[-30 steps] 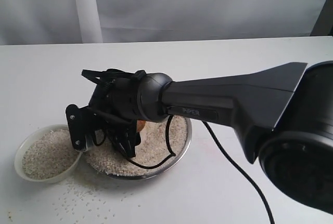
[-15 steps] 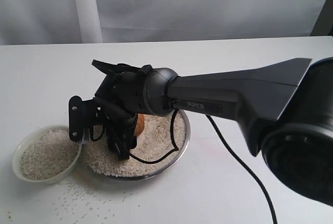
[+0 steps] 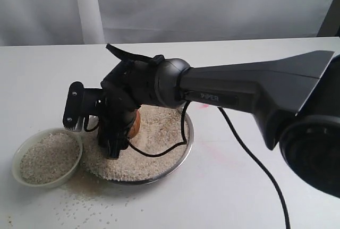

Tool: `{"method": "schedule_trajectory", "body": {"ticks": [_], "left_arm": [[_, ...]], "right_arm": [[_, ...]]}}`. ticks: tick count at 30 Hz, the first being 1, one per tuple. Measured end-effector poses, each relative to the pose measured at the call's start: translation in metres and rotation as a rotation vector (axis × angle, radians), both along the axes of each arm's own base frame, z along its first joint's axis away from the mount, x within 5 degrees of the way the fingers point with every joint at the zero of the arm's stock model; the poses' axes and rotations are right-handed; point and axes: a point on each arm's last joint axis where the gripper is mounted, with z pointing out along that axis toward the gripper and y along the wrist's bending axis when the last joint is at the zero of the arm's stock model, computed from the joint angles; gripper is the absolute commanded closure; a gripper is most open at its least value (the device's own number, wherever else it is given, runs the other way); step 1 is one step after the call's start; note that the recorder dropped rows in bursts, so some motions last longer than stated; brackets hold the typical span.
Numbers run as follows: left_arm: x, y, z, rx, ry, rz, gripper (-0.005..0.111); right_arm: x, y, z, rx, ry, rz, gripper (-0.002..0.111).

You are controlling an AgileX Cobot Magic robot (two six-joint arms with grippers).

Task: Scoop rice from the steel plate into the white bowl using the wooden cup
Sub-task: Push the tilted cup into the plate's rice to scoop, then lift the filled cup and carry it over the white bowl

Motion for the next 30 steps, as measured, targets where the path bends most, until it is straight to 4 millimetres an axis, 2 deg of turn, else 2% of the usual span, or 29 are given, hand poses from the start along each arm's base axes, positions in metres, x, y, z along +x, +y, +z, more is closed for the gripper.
{"method": "schedule_trajectory", "body": {"ticks": [5,7,12,17,25,30], "left_arm": [[0.000,0.000,0.000,0.000,0.000,0.000,0.107],[0.000,0.000,0.000,0.000,0.000,0.000,0.107],[0.000,0.000,0.000,0.000,0.000,0.000,0.107],[0.000,0.000,0.000,0.000,0.000,0.000,0.107],[0.000,0.000,0.000,0.000,0.000,0.000,0.107],[0.000,0.000,0.000,0.000,0.000,0.000,0.107]], "right_arm": [[-0.004,-0.013,-0.001,0.165,-0.007,-0.020,0.108],[-0.008,-0.028,0.001,0.238,-0.023,-0.052,0.108],[-0.023,-0.062,0.022,0.489,-0.137,-0.152,0.108],[-0.040,-0.081,0.016,0.562,-0.190,-0.165,0.108],[-0.044,-0.078,0.017,0.552,-0.230,-0.088,0.108],[-0.041,-0.072,0.029,0.514,-0.248,-0.034,0.108]]}}
